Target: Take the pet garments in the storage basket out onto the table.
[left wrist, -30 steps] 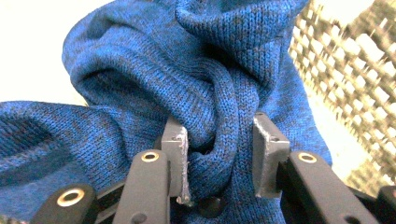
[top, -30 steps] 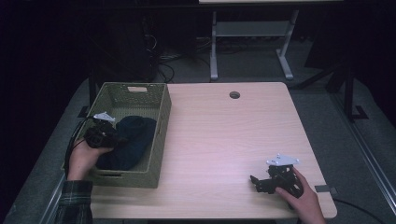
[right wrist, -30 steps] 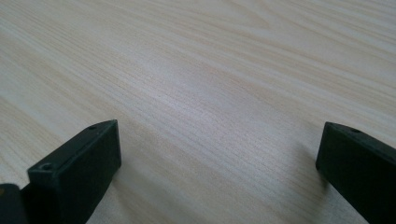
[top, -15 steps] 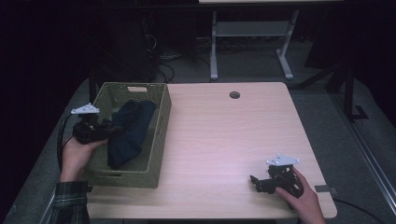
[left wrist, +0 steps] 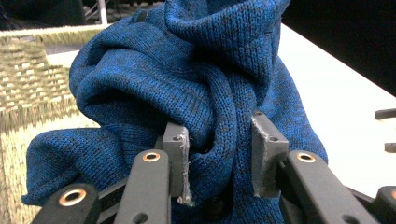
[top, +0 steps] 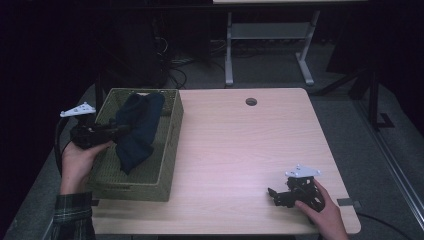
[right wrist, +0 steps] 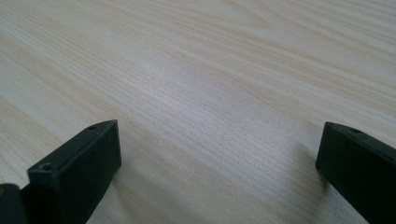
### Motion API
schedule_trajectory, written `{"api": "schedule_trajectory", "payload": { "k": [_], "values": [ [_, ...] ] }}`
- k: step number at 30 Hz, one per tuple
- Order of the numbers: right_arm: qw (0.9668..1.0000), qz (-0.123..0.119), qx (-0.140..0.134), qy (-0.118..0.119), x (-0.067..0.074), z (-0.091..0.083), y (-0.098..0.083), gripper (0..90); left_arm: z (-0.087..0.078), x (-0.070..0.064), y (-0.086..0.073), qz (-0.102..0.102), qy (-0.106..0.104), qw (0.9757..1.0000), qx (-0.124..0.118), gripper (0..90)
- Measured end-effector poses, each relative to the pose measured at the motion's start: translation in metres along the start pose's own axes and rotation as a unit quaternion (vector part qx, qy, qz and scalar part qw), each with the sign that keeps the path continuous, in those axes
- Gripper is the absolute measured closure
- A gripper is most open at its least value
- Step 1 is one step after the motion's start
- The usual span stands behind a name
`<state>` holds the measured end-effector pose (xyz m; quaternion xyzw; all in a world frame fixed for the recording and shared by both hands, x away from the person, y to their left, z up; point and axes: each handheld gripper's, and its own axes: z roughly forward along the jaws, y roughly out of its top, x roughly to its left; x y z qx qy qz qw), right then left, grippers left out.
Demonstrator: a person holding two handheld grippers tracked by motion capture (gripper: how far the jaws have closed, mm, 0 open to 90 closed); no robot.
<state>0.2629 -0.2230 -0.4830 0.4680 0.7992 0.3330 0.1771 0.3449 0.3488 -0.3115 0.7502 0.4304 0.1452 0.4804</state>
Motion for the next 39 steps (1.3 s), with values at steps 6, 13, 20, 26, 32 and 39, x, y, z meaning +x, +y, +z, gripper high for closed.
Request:
{"api": "schedule_trajectory", "payload": {
  "k": [6,13,20,26,32,39],
  "values": [
    [1.0,-0.002,0.0,0.0,0.0,0.0,0.0,0.0,-0.001,-0.008,0.01,-0.012,-0.02,0.9995,-0.021,64.2],
    [1.0,-0.001,0.0,0.0,0.0,0.0,0.0,0.0,-0.005,-0.025,0.025,0.003,-0.046,0.9978,-0.047,64.3],
    [1.0,-0.001,0.0,0.0,0.0,0.0,0.0,0.0,-0.003,-0.042,0.038,0.018,-0.069,0.9952,-0.068,64.3],
    [1.0,-0.002,0.0,0.0,0.0,0.0,0.0,0.0,0.007,-0.057,0.046,0.022,-0.093,0.9927,-0.074,64.3],
    [1.0,0.0,0.0,0.0,0.0,0.0,0.0,0.0,0.021,-0.071,0.051,0.033,-0.111,0.9908,-0.07,64.3],
    [1.0,0.0,0.0,0.0,0.0,0.0,0.0,0.0,0.036,-0.088,0.054,0.045,-0.132,0.9883,-0.061,64.3]
  ]
}}
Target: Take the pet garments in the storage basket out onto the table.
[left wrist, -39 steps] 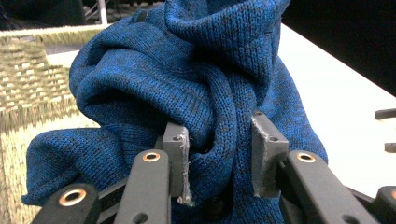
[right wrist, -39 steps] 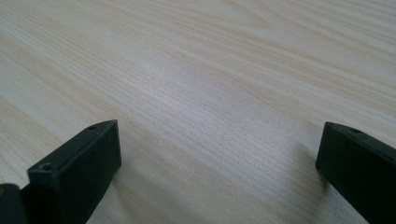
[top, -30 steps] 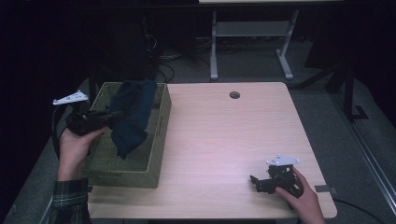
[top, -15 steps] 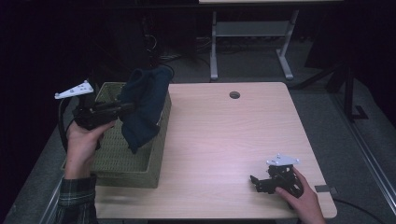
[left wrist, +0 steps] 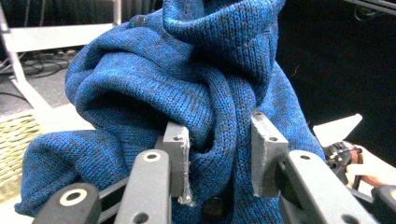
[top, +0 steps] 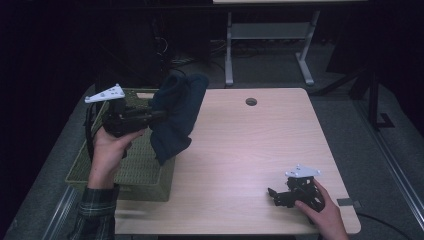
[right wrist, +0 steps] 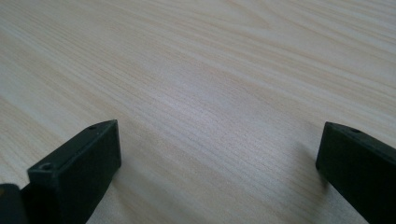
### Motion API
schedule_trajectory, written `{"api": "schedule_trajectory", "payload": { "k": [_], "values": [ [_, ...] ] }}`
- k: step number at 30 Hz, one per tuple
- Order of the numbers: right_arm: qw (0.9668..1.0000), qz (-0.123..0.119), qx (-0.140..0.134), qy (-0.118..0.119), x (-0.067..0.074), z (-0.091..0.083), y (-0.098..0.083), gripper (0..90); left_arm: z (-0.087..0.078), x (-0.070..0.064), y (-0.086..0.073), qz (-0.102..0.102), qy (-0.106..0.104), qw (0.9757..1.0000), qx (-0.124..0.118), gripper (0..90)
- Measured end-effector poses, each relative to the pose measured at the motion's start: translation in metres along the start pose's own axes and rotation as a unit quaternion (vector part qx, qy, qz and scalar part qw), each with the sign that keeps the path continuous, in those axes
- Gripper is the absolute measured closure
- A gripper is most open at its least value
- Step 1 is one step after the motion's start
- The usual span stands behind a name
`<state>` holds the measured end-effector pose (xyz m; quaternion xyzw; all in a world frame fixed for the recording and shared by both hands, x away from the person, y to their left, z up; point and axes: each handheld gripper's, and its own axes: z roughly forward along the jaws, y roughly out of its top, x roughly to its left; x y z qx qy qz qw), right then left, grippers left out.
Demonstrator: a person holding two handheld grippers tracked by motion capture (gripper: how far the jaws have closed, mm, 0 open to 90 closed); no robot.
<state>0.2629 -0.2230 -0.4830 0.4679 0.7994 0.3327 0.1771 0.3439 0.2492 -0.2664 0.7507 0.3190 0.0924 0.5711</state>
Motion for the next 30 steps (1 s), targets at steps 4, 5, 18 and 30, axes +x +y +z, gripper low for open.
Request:
{"api": "schedule_trajectory", "payload": {
  "k": [4,5,18,30],
  "values": [
    [1.0,0.0,0.0,0.0,0.0,0.0,0.0,0.0,0.012,-0.007,0.001,0.007,-0.009,0.9999,0.006,64.3],
    [1.0,0.0,0.0,0.0,0.0,0.0,0.0,0.0,0.014,-0.008,0.001,0.009,-0.011,0.9999,0.008,64.3],
    [1.0,0.0,0.0,0.0,0.0,0.0,0.0,0.0,0.044,-0.023,0.0,0.014,-0.04,0.9988,0.024,65.1],
    [1.0,-0.001,0.0,0.0,0.0,0.0,0.0,0.0,0.078,-0.035,-0.005,0.019,-0.058,0.9967,0.054,66.6]
  ]
}}
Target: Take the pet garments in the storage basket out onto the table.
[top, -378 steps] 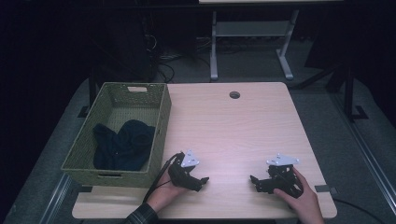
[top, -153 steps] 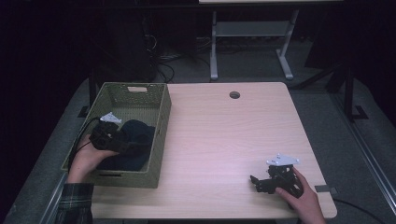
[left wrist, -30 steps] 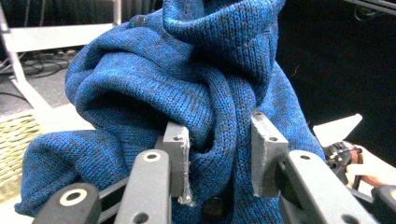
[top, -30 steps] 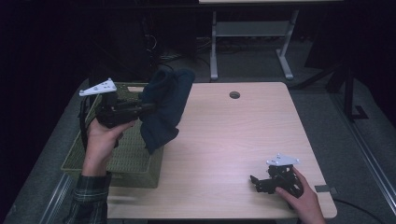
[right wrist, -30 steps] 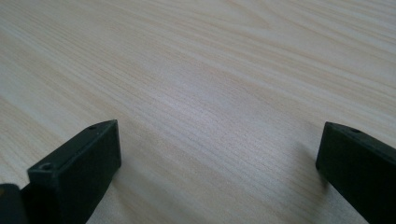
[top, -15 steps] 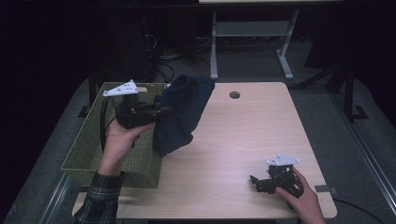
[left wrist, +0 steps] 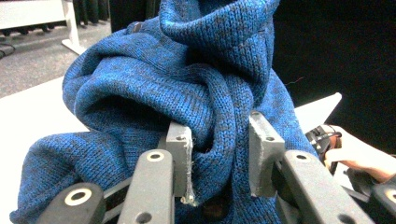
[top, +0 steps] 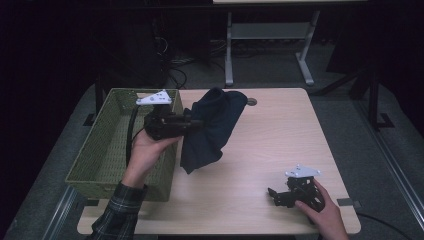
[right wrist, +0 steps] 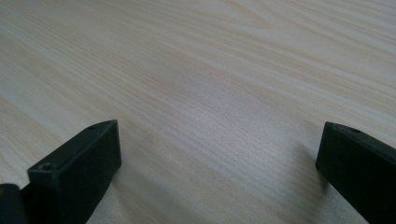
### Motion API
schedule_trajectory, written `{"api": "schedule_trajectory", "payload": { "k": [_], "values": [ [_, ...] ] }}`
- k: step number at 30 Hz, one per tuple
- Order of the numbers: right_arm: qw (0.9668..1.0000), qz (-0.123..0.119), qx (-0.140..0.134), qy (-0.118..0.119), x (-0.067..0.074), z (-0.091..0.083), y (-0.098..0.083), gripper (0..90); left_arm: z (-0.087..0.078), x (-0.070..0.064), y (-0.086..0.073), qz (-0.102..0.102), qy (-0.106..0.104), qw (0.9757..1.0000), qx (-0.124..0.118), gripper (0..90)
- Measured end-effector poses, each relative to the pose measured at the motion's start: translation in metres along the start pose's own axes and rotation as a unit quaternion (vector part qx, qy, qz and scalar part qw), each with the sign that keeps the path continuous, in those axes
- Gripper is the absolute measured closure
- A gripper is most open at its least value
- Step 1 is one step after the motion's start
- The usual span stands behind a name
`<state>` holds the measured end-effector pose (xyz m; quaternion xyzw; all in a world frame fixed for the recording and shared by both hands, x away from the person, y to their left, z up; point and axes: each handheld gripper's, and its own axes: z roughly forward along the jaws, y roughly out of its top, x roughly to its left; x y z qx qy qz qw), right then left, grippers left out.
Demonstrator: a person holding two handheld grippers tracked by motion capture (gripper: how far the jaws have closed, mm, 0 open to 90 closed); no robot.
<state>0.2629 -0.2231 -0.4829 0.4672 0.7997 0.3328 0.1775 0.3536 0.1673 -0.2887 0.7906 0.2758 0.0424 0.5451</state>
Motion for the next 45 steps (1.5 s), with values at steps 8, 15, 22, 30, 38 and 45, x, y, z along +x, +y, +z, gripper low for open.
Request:
{"api": "schedule_trajectory", "payload": {
  "k": [8,15,22,30,38,45],
  "values": [
    [1.0,0.0,0.0,0.0,0.0,0.0,0.0,0.0,0.027,-0.004,-0.007,-0.003,-0.003,0.9998,0.021,66.7],
    [1.0,0.0,0.0,0.0,0.0,0.0,0.0,0.0,0.051,-0.008,-0.016,-0.005,-0.004,0.9991,0.043,66.7],
    [1.0,0.0,0.0,0.0,0.0,0.0,0.0,0.0,0.08,-0.01,-0.027,-0.006,-0.013,0.9975,0.069,66.7],
    [1.0,0.0,0.0,0.0,0.0,0.0,0.0,0.0,0.112,-0.014,-0.038,-0.013,-0.021,0.9957,0.089,66.7],
    [1.0,-0.002,0.0,0.0,0.0,0.0,0.0,0.0,0.145,-0.016,-0.048,-0.008,-0.019,0.9935,0.112,66.7],
    [1.0,-0.001,0.001,0.001,0.0,0.0,0.0,0.0,0.174,-0.014,-0.059,-0.006,-0.015,0.9912,0.131,66.7]
  ]
}}
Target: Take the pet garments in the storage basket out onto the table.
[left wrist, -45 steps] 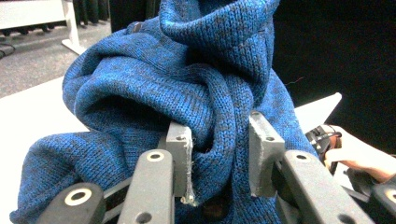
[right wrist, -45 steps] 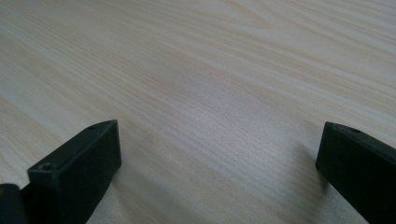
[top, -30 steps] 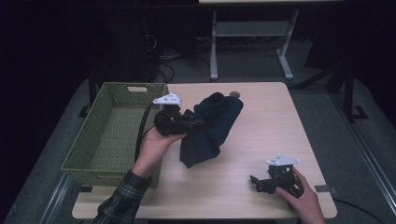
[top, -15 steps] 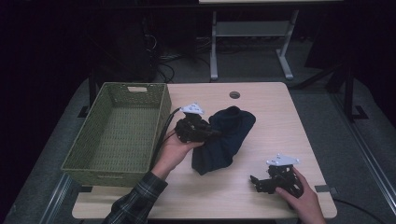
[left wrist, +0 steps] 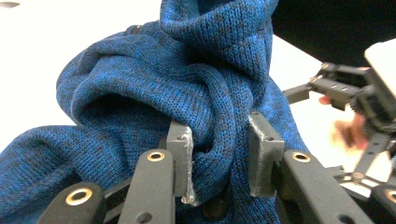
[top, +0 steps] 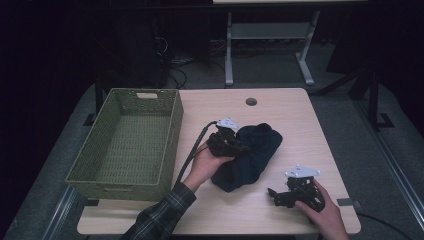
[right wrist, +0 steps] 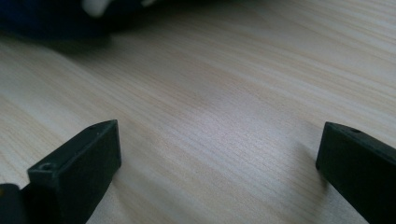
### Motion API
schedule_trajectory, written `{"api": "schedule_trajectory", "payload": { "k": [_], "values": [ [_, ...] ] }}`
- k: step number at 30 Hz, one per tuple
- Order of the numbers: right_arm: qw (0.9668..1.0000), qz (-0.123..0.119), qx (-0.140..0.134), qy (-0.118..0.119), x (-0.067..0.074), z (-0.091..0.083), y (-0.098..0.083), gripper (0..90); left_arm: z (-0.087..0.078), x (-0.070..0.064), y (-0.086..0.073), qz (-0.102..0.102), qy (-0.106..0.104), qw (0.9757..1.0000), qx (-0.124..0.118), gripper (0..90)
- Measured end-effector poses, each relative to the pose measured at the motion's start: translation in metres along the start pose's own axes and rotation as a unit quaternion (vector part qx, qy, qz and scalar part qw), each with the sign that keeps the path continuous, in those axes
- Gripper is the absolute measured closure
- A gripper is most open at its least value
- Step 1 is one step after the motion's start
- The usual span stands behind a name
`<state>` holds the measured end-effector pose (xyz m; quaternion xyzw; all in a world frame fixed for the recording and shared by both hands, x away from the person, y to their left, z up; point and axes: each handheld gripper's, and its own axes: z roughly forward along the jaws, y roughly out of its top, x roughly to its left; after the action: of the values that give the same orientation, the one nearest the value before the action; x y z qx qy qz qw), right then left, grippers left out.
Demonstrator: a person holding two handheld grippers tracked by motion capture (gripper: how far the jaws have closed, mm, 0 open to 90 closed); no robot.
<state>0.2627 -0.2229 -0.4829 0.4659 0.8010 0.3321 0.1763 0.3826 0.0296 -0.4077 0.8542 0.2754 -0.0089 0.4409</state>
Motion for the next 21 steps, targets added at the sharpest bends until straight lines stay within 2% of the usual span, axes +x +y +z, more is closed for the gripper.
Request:
{"api": "schedule_trajectory", "payload": {
  "k": [4,8,12,21],
  "values": [
    [1.0,0.001,0.0,0.001,0.0,0.0,0.0,0.0,0.016,0.002,-0.004,-0.003,-0.001,0.9999,0.011,66.7],
    [1.0,0.0,0.0,0.0,0.0,0.0,0.0,0.0,0.028,0.002,-0.006,0.004,0.004,0.9997,0.022,66.6],
    [1.0,0.002,-0.001,0.001,0.0,0.0,0.0,0.0,0.042,0.003,-0.013,0.014,0.006,0.9986,0.05,66.3],
    [1.0,0.001,0.0,0.0,0.0,0.0,0.0,0.0,0.055,-0.002,-0.019,0.036,0.013,0.9972,0.064,62.2]
  ]
}}
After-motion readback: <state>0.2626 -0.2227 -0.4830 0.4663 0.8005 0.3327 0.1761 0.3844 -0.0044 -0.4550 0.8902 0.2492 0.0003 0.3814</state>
